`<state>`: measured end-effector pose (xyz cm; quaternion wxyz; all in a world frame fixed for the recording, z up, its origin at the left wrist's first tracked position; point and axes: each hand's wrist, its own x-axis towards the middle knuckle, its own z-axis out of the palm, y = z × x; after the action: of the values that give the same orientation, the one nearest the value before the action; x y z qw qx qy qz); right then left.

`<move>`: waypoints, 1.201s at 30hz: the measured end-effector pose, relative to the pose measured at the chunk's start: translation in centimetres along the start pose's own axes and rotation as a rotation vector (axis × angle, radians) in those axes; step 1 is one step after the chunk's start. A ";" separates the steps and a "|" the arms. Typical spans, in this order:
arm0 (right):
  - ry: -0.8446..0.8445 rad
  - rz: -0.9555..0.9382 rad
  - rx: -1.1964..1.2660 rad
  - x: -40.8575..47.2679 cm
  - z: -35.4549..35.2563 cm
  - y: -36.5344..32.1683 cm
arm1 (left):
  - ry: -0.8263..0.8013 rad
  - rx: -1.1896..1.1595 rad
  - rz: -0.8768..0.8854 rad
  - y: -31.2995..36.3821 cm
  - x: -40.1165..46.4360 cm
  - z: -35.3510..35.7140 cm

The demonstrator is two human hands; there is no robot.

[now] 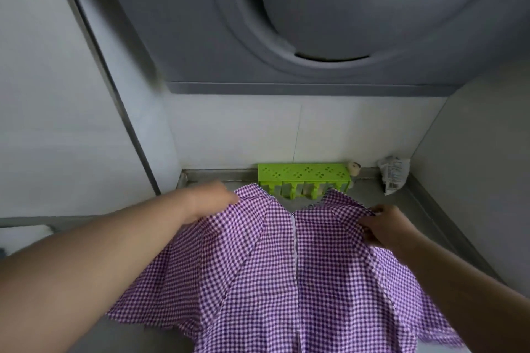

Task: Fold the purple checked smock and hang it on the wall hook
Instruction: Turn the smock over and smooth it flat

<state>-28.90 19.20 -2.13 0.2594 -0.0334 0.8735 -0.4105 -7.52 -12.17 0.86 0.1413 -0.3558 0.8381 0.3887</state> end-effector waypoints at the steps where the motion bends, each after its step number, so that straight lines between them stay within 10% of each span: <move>1: 0.019 -0.009 0.069 -0.9 -0.3 -1.0 | -0.005 -0.049 0.012 0.8 -1.1 -0.6; 8: 0.265 -0.223 0.654 -4.2 -0.1 -6.6 | -0.167 -0.427 0.200 6.2 -6.9 -2.9; 19: -0.550 -0.562 0.407 -12.5 3.4 -13.6 | -0.026 -0.464 0.398 12.4 -13.0 -3.1; 24: -0.257 -0.581 0.055 -14.6 3.5 -15.1 | 0.106 -0.238 0.437 13.9 -15.4 -2.8; 28: -0.282 -0.464 0.250 -15.0 2.7 -15.0 | 0.264 0.270 0.621 13.7 -15.3 -5.0; 36: -0.548 -0.373 0.707 -18.1 0.1 -15.9 | 0.162 -0.194 0.491 9.0 -13.5 -10.1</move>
<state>-15.69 13.55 17.20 0.3973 -0.2061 0.5590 -0.6980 -3.93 -9.19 19.35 -0.0595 -0.1839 0.8666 0.4600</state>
